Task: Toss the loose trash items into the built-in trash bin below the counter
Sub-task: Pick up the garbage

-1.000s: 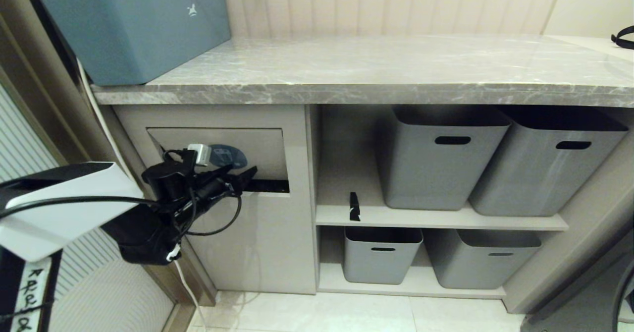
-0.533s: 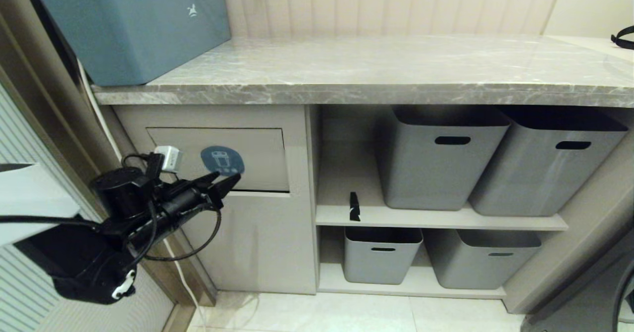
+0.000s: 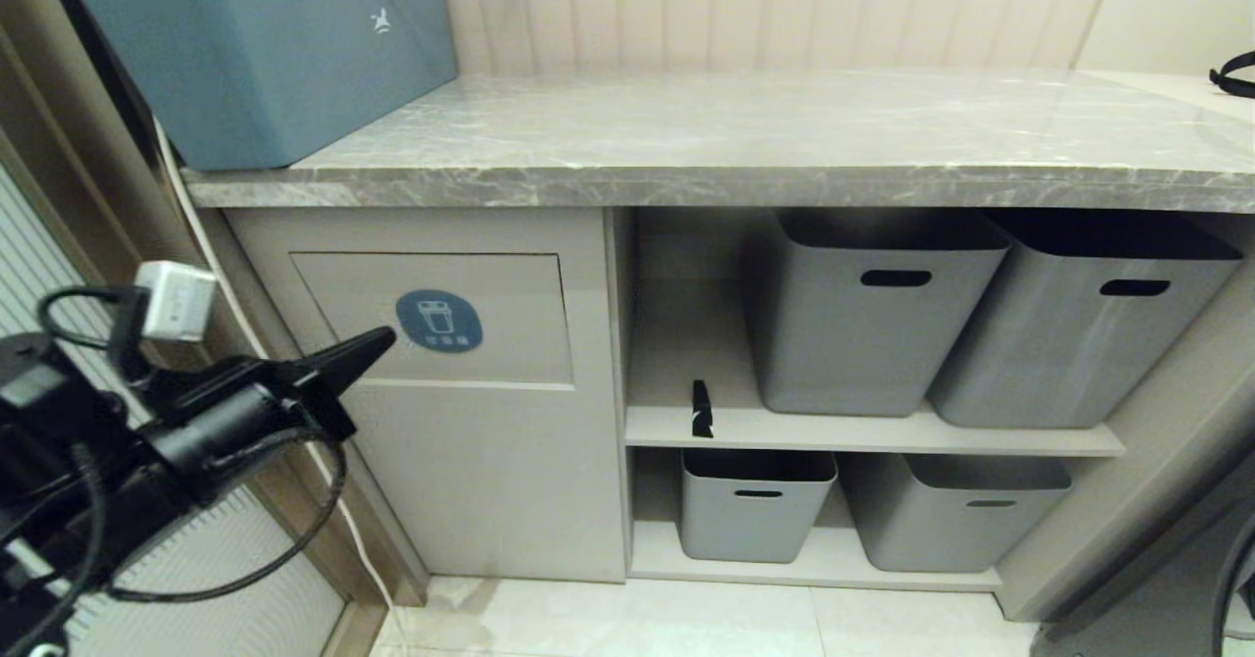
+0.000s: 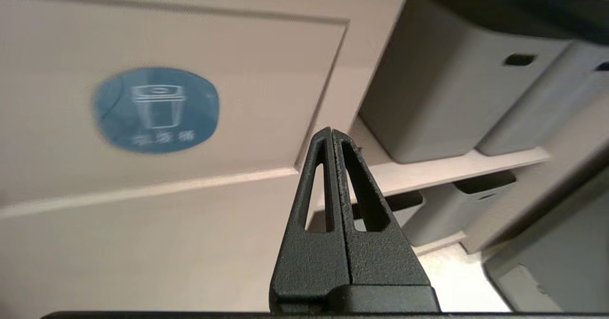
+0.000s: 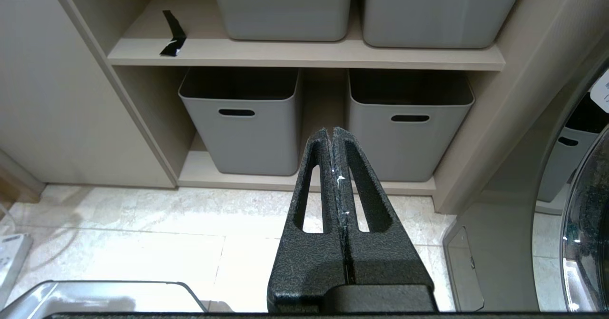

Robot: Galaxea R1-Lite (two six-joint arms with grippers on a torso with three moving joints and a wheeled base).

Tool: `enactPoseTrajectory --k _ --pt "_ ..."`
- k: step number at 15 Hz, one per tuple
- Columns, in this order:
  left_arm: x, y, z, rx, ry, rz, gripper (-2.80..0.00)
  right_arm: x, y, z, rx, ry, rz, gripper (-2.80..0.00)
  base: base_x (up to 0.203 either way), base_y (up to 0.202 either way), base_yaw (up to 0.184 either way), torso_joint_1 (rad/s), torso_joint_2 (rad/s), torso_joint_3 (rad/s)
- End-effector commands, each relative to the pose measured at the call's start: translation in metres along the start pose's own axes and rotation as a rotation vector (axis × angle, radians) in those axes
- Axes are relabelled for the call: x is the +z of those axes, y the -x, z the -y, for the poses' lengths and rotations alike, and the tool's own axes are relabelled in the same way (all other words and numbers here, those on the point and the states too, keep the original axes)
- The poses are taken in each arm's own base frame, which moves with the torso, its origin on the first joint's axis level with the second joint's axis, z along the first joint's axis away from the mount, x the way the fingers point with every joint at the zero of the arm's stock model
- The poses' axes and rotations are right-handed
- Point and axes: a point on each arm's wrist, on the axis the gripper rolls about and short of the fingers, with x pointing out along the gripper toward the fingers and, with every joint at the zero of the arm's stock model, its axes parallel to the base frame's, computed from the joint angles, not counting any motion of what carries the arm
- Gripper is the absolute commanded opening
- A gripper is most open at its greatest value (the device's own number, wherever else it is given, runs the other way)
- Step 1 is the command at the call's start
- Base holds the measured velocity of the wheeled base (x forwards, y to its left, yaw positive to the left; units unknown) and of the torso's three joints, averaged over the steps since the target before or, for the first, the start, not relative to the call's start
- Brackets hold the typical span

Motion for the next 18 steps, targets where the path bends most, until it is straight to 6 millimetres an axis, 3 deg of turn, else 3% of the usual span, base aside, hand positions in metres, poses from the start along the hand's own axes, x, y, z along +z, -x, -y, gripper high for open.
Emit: enactPoseTrajectory --k 1,4,6,8,11,14,16,18 --pt "0.033 0.043 0.015 0.009 -0.033 0.093 -2.80 0.000 0.000 0.000 0.000 0.000 -0.002 -2.80 0.000 0.000 0.000 0.000 0.00 0.000" --pt "0.039 0.101 0.030 0.093 -0.032 0.076 -2.80 0.000 0.000 0.000 0.000 0.000 -0.001 -2.80 0.000 0.000 0.000 0.000 0.00 0.000" --pt "0.021 0.133 0.036 0.204 -0.010 0.020 -2.80 0.000 0.000 0.000 0.000 0.000 -0.002 -2.80 0.000 0.000 0.000 0.000 0.00 0.000" --pt "-0.012 0.161 0.040 0.316 0.022 -0.069 -2.80 0.000 0.000 0.000 0.000 0.000 -0.002 -2.80 0.000 0.000 0.000 0.000 0.00 0.000" --pt "-0.046 0.195 0.048 0.405 0.038 -0.133 -2.80 0.000 0.000 0.000 0.000 0.000 -0.002 -2.80 0.000 0.000 0.000 0.000 0.00 0.000" --pt "-0.067 0.232 0.060 0.433 -0.042 -0.040 -2.80 0.000 0.000 0.000 -0.001 -0.003 -0.003 -2.80 0.000 0.000 0.000 0.000 0.00 0.000" --pt "-0.078 0.245 0.065 0.449 -0.091 0.030 -2.80 0.000 0.000 0.000 -0.001 -0.002 -0.003 -2.80 0.000 0.000 0.000 0.000 0.00 0.000" --pt "-0.087 0.247 0.064 0.483 -0.101 -0.017 -2.80 0.000 0.000 0.000 0.000 0.001 -0.003 -2.80 0.000 0.000 0.000 0.000 0.00 0.000"
